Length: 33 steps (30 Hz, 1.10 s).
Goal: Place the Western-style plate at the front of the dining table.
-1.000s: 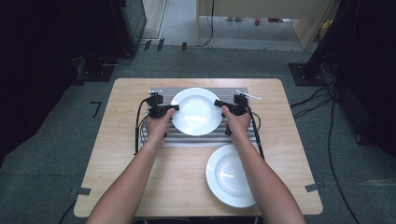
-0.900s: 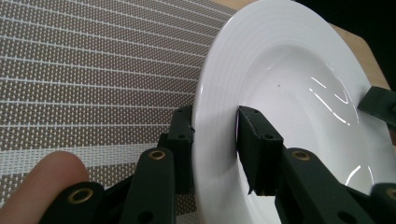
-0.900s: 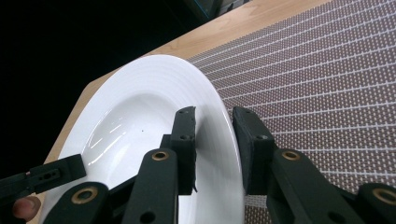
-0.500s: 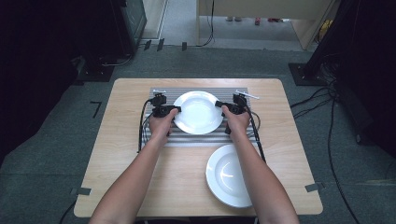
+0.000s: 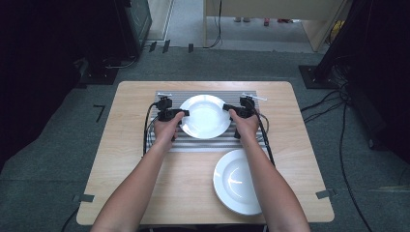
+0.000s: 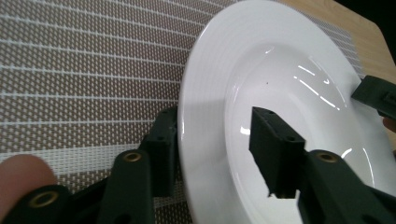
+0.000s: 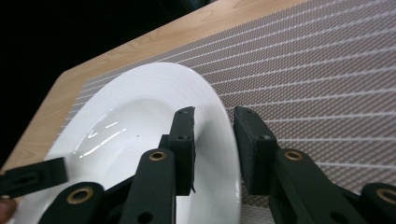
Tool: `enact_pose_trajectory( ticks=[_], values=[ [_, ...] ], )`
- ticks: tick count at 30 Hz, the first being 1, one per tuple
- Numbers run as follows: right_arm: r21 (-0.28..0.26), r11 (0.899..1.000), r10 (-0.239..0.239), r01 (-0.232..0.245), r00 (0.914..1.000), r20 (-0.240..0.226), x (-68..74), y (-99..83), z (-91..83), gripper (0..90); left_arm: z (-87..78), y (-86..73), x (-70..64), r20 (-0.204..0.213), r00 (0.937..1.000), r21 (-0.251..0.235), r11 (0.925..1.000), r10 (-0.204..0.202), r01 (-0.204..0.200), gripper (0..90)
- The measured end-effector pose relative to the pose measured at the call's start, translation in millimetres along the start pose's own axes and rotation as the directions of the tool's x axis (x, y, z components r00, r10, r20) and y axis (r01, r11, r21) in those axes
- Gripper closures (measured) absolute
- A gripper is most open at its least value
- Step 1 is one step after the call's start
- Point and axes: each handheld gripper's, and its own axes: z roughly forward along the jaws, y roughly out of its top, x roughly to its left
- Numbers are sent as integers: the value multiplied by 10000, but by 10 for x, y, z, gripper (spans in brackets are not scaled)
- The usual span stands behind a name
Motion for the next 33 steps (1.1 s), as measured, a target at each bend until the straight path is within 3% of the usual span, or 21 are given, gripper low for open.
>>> enact_pose_trajectory(
  ticks=[2, 5, 8, 10, 13, 16, 18, 19, 22, 29, 31, 33],
  values=[
    [-90, 9990, -436, 439, 9984, 370, 7, 22, -40, 653, -61, 18, -4, -168, 9998, -158, 9998, 104, -107, 472],
    [-245, 9993, -264, 273, 9991, 339, 20, 72, -112, 585, -122, 16, -21, -350, 9989, -312, 9990, 297, -308, 435],
    [-483, 9971, -577, 590, 9980, 264, 39, 123, -196, 566, -172, 9, -32, -488, 9979, -423, 9981, 420, -441, 361],
    [-574, 9958, -714, 717, 9974, 75, 46, 145, -252, 494, -256, -4, -47, -434, 9977, -674, 9962, 523, -552, 329],
    [-358, 9950, -926, 933, 9955, 196, 52, 153, -288, 475, -323, -13, -69, -502, 9968, -828, 9944, 623, -663, 292],
    [3, 9898, -1426, 1426, 9897, -89, 86, 149, -385, 420, -426, -27, -96, -391, 9960, -977, 9916, 808, -843, 238],
    [70, 9874, -1579, 1581, 9872, -234, 97, 133, -462, 357, -493, -43, -111, -348, 9940, -1044, 9888, 1040, -1071, 207],
    [76, 9860, -1665, 1667, 9858, -210, 101, 122, -534, 358, -549, -64, -129, -482, 9903, -1049, 9853, 1303, -1347, 182],
    [151, 9832, -1812, 1817, 9830, -312, 109, 116, -603, 345, -619, -96, -150, -643, 9854, -1073, 9807, 1573, -1636, 164],
    [77, 9772, -2119, 2123, 9766, -365, 144, 81, -831, 285, -806, -204, -189, -337, 9807, -1386, 9709, 1925, -1953, 116],
    [133, 9710, -2386, 2388, 9710, -156, 152, 74, -882, 269, -838, -245, -208, -425, 9766, -1403, 9665, 2110, -2149, 115],
    [89, 9713, -2376, 2378, 9712, -190, 151, 58, -939, 262, -863, -282, -218, -542, 9705, -1327, 9616, 2350, -2402, 114]
  ],
)
